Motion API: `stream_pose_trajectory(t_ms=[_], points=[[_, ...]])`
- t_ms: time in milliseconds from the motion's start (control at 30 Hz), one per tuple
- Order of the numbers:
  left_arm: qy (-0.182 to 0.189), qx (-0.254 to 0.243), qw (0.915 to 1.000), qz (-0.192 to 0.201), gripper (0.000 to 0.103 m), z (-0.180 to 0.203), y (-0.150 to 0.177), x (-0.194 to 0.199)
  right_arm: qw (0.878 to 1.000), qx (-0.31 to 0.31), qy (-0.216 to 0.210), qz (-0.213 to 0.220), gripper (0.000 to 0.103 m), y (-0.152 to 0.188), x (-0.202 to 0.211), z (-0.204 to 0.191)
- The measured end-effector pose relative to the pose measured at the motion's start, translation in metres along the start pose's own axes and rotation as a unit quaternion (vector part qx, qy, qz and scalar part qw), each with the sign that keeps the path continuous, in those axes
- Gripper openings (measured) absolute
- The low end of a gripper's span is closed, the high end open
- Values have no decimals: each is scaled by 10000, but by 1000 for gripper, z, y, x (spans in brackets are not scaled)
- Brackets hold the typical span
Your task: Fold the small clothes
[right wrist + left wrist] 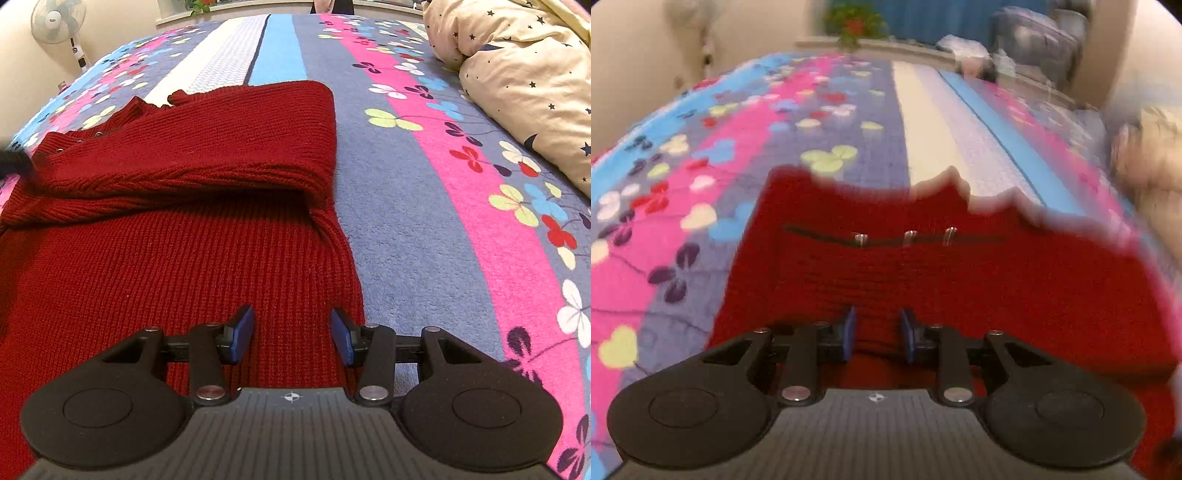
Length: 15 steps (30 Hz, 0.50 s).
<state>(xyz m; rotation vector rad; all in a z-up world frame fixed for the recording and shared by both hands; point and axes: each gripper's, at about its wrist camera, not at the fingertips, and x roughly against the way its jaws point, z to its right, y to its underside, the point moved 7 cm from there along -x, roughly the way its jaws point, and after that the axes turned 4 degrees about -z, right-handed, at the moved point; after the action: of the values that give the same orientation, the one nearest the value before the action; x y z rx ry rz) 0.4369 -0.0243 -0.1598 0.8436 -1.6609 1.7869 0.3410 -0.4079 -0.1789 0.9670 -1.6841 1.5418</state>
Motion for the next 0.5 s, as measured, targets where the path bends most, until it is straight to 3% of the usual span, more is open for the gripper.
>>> stream_pose_trajectory(t_ms=[67, 133, 267, 500], points=[[-165, -277, 9991, 268, 30, 5, -4, 23, 10000, -28, -2, 4, 49, 0, 0, 0], [149, -192, 9985, 499, 33, 2, -3, 54, 9999, -118, -38, 40, 49, 0, 3, 2], [285, -525, 9961, 650, 34, -8, 22, 124, 9984, -380, -85, 419, 48, -2, 22, 11], [675, -1065, 9908, 484, 34, -63, 130, 228, 9908, -665, -108, 1175, 48, 23, 101, 32]])
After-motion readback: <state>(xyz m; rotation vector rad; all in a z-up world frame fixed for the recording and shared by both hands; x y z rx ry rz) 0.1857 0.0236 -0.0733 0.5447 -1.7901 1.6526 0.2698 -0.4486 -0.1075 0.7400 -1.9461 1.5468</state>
